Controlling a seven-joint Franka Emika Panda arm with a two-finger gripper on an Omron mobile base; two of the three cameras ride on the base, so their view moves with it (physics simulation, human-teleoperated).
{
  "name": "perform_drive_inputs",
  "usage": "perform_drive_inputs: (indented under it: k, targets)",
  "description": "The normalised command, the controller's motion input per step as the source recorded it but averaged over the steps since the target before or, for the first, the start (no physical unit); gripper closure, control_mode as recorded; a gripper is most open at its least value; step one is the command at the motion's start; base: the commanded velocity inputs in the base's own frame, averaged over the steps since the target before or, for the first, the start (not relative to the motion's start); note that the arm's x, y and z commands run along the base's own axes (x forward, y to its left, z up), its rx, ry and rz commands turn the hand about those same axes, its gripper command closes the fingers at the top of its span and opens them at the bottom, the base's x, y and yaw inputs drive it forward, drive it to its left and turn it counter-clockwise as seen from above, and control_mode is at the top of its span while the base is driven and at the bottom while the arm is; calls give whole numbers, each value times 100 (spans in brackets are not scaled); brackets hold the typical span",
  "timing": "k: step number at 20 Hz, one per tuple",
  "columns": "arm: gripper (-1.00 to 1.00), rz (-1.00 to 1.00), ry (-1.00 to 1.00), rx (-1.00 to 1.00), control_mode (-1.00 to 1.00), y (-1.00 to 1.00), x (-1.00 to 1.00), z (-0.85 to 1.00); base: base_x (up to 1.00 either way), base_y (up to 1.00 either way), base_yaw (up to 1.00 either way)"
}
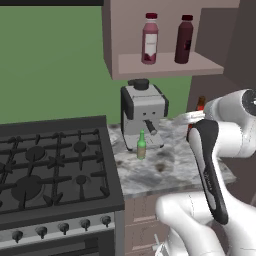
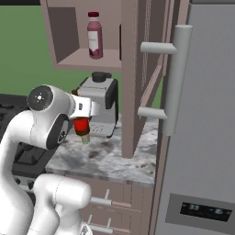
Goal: Sort all alcoholic drinks to one cabinet, and non-alcoholic drinks to the other.
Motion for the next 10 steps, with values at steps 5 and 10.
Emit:
perform_drive_inputs:
  k: [5,10]
  targets:
    - [100,0,-4,0,-100,7,-40,31,0,0,0]
    - [100,0,-6,0,-100,8,-42,24,0,0,0]
